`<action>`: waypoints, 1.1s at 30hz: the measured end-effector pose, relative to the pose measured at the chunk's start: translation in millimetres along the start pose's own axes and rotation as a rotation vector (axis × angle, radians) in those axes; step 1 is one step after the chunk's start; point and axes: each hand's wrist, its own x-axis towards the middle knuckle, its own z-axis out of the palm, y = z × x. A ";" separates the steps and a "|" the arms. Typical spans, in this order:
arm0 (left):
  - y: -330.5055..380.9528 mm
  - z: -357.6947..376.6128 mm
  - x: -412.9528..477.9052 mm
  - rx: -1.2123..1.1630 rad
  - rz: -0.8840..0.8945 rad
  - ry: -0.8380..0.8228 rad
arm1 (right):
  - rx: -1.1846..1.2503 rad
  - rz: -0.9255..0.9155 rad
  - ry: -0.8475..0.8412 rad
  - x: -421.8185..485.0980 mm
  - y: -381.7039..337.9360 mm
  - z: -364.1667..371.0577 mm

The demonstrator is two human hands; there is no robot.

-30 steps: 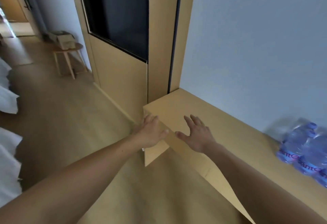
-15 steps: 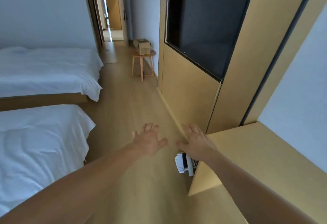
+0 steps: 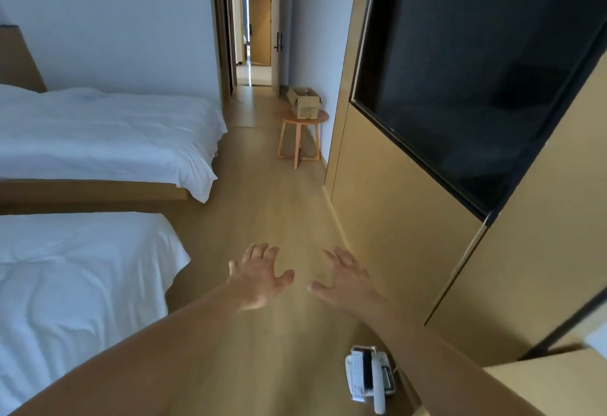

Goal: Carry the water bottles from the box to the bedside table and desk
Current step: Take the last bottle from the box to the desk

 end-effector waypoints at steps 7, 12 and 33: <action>-37.6 -44.7 129.1 0.016 0.062 0.014 | -0.030 0.046 0.028 136.2 -19.1 -21.3; -53.7 -74.5 217.5 0.057 0.091 0.028 | -0.004 0.074 0.031 216.7 -22.2 -35.6; 4.6 -137.5 599.9 0.095 0.054 0.052 | 0.000 -0.005 0.012 588.1 82.0 -149.5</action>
